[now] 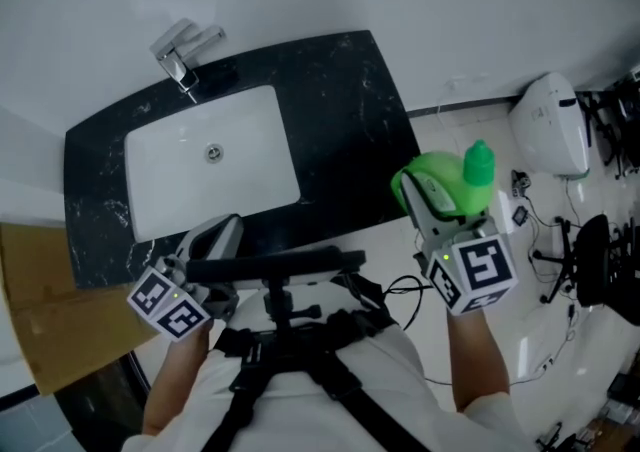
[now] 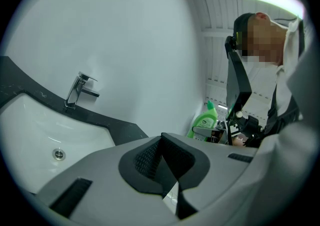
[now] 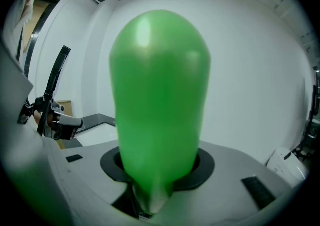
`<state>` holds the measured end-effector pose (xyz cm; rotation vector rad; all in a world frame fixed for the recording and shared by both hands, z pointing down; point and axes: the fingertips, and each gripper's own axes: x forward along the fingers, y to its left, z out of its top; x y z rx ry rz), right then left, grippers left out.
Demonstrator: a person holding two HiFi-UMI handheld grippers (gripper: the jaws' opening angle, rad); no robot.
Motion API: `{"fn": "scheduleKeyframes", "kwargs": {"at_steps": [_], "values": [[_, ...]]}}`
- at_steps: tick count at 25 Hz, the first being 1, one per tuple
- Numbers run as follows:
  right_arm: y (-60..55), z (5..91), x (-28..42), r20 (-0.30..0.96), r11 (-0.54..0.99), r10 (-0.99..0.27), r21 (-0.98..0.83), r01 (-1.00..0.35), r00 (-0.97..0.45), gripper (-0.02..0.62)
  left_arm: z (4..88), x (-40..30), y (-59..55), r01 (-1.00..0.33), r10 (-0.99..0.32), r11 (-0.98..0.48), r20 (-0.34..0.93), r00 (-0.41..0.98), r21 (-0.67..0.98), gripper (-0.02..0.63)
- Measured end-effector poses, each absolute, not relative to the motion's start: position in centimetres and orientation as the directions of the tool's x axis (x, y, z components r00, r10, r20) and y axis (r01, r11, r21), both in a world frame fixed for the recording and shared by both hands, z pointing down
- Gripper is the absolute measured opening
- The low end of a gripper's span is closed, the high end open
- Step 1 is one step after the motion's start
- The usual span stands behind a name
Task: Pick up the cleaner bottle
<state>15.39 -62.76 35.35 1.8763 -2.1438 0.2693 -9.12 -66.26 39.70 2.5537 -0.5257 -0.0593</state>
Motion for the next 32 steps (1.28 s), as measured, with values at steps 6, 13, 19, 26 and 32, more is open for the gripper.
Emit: {"fn": "scheduleKeyframes", "kwargs": {"at_steps": [6, 13, 19, 26, 32], "values": [[-62.34, 35.34, 15.83, 0.326, 0.128, -0.939, 0.037, -0.991, -0.109, 0.163, 39.73, -8.90, -66.20, -0.354, -0.373, -0.790, 0.065, 0.925, 0.501, 0.000], [-62.19, 35.05, 15.88, 0.322, 0.125, -0.941, 0.042, -0.991, -0.105, 0.163, 39.69, -8.69, -66.14, -0.347, -0.371, -0.791, 0.056, 0.927, 0.504, 0.000], [-62.12, 34.68, 15.64, 0.319, 0.130, -0.942, 0.055, -0.990, -0.106, 0.163, 39.67, -8.89, -66.15, -0.352, -0.377, -0.790, 0.056, 0.925, 0.502, 0.000], [-62.14, 34.62, 15.53, 0.319, 0.130, -0.942, 0.063, -0.990, -0.103, 0.163, 39.56, -8.87, -66.23, -0.351, -0.374, -0.791, 0.057, 0.926, 0.501, 0.000], [-62.13, 34.57, 15.32, 0.317, 0.134, -0.942, 0.063, -0.989, -0.107, 0.162, 39.53, -8.87, -66.12, -0.349, -0.370, -0.795, 0.058, 0.927, 0.496, 0.000]]}}
